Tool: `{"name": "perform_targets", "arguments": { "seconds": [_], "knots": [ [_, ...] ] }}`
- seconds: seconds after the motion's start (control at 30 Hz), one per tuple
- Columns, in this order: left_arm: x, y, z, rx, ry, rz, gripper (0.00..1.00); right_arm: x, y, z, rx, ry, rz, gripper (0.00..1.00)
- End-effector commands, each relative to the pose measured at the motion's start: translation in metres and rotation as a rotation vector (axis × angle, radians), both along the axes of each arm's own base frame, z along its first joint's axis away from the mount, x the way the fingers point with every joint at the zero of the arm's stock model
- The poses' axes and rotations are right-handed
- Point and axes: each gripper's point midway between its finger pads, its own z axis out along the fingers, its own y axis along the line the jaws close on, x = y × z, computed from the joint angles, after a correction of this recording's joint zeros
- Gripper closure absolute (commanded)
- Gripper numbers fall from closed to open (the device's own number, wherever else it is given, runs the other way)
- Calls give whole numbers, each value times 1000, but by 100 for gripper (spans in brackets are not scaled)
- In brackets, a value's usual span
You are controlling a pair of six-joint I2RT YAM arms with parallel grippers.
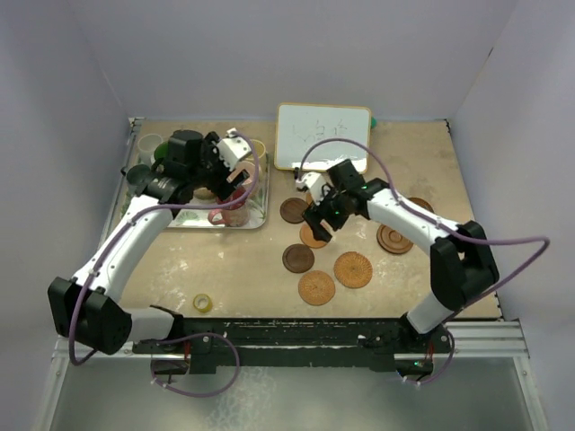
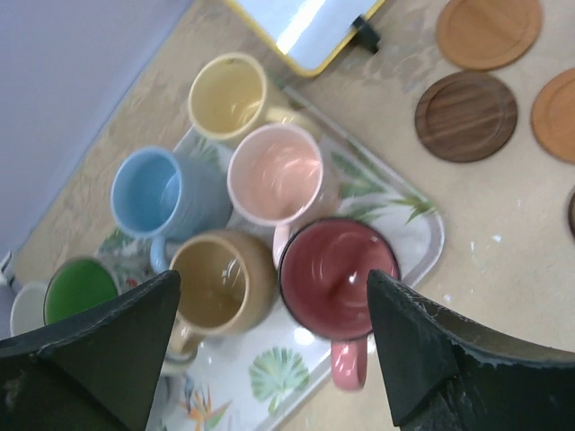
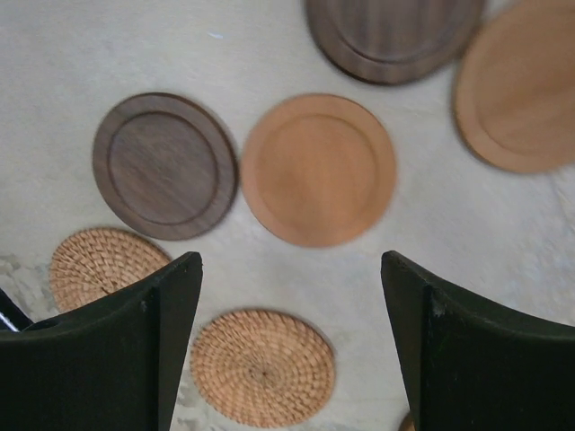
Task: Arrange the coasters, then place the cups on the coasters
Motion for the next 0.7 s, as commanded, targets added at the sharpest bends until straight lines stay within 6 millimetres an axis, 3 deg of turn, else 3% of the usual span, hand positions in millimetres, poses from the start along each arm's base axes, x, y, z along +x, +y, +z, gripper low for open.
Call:
{"name": "perform_targets", "arguments": {
  "seconds": [0.0,0.27,0.5,0.67],
  "knots": [
    [-12,35,15,-41,-11,125,17,6,41,6,-23,-97,104,17],
    [-17,69,33,-116,-22,246,13,-1,79,-20,-122,-125,221,19],
    [-22,75,38,-122,-44,249,13,7,94,-36,-200,-175,258,21],
    [-20,78,35,-122,-49,265,13,8,94,-50,-255,-183,294,24]
  ]
}}
